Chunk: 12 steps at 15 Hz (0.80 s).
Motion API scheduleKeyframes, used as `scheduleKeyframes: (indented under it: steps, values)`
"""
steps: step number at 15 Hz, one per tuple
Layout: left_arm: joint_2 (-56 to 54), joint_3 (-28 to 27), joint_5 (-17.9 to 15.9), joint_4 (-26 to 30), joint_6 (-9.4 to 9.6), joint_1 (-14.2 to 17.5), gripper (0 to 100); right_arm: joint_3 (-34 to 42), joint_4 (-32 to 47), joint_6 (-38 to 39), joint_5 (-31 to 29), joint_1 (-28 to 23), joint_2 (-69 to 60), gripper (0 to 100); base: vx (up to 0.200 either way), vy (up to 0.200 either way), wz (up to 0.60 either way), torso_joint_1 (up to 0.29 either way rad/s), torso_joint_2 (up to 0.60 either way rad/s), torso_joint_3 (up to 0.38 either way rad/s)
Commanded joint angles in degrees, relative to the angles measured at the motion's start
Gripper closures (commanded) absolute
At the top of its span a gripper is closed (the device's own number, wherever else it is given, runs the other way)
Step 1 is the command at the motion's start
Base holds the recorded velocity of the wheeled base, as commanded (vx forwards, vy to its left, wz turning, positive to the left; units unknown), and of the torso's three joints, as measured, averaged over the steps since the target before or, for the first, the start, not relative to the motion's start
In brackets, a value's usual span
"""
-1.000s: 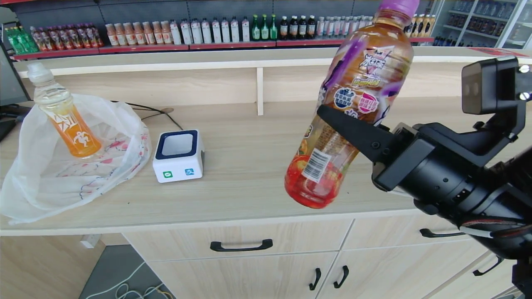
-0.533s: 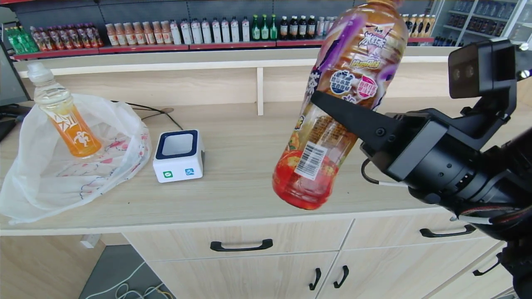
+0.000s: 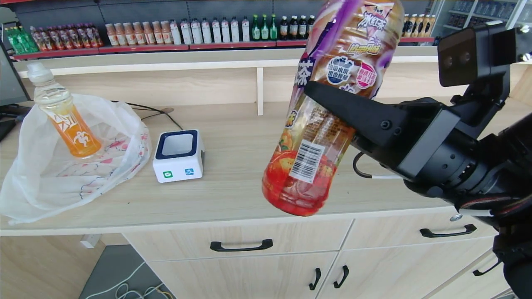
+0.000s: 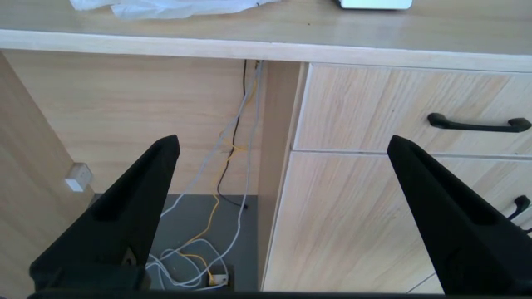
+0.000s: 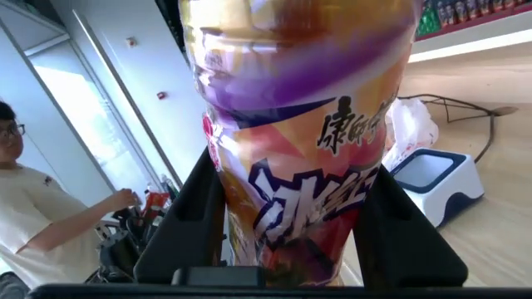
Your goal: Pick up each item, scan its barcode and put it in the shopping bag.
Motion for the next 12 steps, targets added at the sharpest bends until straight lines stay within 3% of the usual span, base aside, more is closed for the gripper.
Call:
scheduleKeyframes:
  steps: [1, 12]
  values:
    - [-0.02, 0.0, 0.06, -0.04, -0.04, 0.01, 0, 0.08, -0.3, 0.63, 2.68, 0.02, -0.88, 100, 0.0, 0.0, 0.0, 0.0, 0.0, 0.0]
    - [-0.02, 0.0, 0.06, 0.05, 0.04, 0.01, 0, 1.04, -0.3, 1.77, 5.06, 0.02, -1.41, 100, 0.0, 0.0, 0.0, 0.0, 0.0, 0.0]
